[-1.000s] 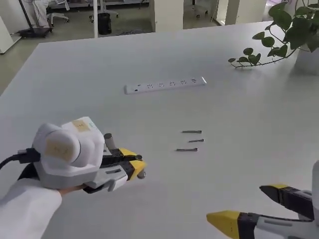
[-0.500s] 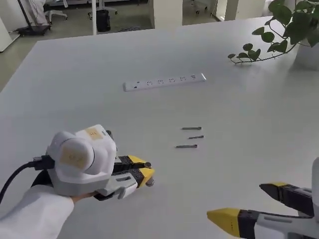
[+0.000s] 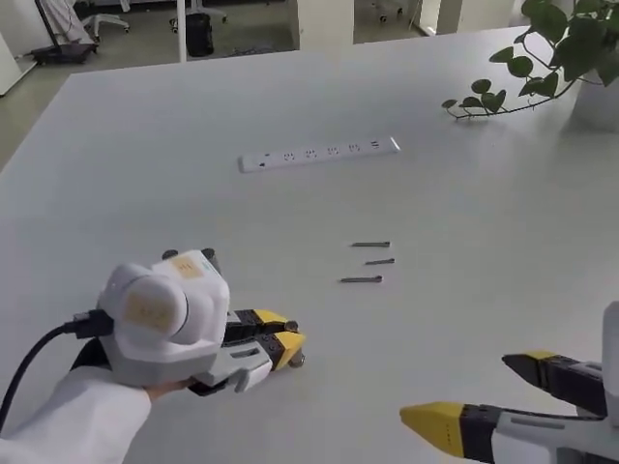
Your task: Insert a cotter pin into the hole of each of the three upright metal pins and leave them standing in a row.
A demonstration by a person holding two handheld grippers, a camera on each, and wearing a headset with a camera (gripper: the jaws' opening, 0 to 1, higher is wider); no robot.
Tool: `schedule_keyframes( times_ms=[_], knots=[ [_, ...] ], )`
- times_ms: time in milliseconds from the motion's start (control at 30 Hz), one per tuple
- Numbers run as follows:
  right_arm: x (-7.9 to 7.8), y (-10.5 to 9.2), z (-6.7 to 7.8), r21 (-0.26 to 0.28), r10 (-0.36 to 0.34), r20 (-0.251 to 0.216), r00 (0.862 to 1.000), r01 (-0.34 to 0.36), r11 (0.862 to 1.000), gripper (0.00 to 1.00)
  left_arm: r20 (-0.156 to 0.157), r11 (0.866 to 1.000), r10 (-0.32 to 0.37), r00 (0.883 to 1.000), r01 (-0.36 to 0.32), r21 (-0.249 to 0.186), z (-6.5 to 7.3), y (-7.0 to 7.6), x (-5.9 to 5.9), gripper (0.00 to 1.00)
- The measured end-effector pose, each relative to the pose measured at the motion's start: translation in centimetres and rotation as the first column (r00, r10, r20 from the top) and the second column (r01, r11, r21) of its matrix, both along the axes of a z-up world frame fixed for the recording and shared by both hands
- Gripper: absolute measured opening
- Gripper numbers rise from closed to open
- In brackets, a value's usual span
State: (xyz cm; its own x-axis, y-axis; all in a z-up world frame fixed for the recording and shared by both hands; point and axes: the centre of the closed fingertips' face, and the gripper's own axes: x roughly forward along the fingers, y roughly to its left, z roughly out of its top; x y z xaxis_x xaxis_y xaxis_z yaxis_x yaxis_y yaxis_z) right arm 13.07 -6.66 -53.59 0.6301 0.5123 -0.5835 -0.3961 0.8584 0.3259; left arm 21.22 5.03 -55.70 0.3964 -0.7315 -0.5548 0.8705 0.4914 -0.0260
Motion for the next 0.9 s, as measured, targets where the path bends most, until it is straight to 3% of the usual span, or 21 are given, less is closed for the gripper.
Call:
schedule_keyframes(
  times_ms=[133, 200, 467, 567, 767, 833, 900],
  knots=[
    [-0.09, 0.15, -0.01, -0.001, 0.006, -0.002, 1.0, -0.006, 1.0, 0.84, -0.007, 1.0, 0.003, 1.0, -0.003, 0.006, -0.38, 0.12, -0.09, 0.07],
    [-0.09, 0.21, 0.0, -0.001, 0.007, -0.001, 1.0, -0.007, 1.0, 0.84, -0.026, 1.0, 0.025, 0.999, -0.025, -0.012, -0.46, 0.15, -0.12, 0.07],
    [-0.11, 0.45, -0.11, -0.002, 0.018, -0.007, 1.0, -0.018, 1.0, 0.83, -0.017, 0.999, 0.039, 0.999, -0.039, -0.018, -0.41, 0.21, -0.15, 0.07],
    [-0.09, 0.6, -0.15, -0.003, 0.021, -0.009, 1.0, -0.021, 1.0, 0.84, -0.031, 0.996, 0.071, 0.997, -0.073, -0.05, -0.38, 0.25, 0.11, 0.07],
    [-0.13, 0.49, -0.29, -0.002, 0.02, -0.018, 1.0, -0.02, 1.0, 0.83, -0.027, 0.997, 0.041, 0.999, -0.042, -0.06, -0.35, 0.11, -0.38, 0.08],
    [-0.17, 0.5, -0.29, -0.003, 0.02, -0.018, 1.0, -0.02, 1.0, 0.83, -0.015, 0.998, 0.026, 1.0, -0.026, -0.057, -0.26, 0.11, -0.51, 0.11],
    [-0.21, 0.55, -0.27, -0.003, 0.02, -0.017, 1.0, -0.02, 1.0, 0.83, -0.012, 0.998, 0.04, 0.999, -0.04, -0.042, -0.3, 0.42, -0.43, 0.25]
  ],
)
